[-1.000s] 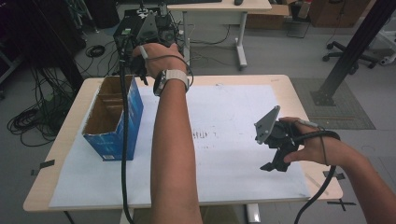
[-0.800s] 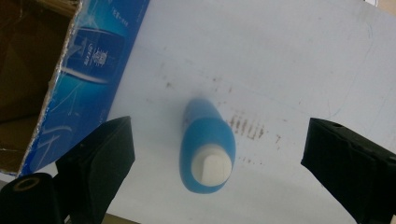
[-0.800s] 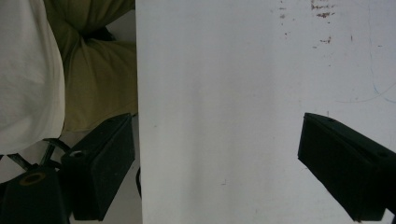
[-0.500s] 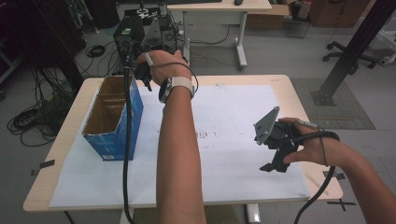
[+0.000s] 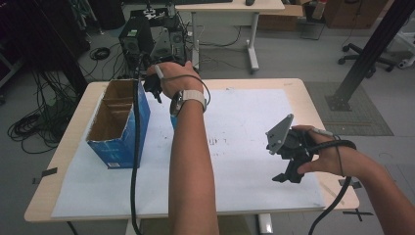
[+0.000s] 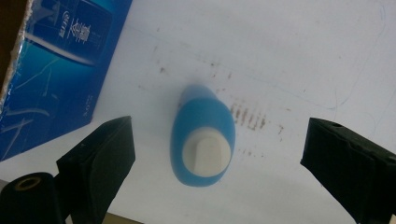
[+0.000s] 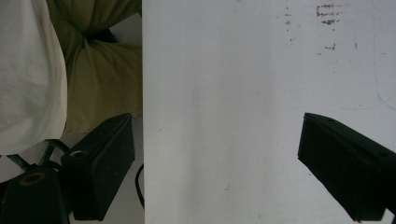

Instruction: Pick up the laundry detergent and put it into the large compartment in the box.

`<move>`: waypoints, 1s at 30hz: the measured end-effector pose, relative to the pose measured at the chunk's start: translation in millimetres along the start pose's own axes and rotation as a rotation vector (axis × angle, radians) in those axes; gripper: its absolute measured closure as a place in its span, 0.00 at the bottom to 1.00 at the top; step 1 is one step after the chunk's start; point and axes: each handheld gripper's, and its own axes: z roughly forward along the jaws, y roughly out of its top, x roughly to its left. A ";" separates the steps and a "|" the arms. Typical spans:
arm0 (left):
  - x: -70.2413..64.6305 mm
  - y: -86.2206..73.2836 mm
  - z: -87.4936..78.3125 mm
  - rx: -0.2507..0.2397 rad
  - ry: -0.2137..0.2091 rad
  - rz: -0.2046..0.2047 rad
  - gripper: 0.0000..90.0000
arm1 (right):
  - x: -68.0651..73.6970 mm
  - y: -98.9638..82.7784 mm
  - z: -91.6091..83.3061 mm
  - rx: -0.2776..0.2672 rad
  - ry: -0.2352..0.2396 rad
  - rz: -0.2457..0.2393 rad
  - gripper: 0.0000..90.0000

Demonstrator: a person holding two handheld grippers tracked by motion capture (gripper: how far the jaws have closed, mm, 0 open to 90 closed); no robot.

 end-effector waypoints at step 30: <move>-2.1 -14.8 39.2 0.018 0.029 0.009 0.11 | 2.2 -0.5 2.1 -0.004 0.006 -0.016 0.13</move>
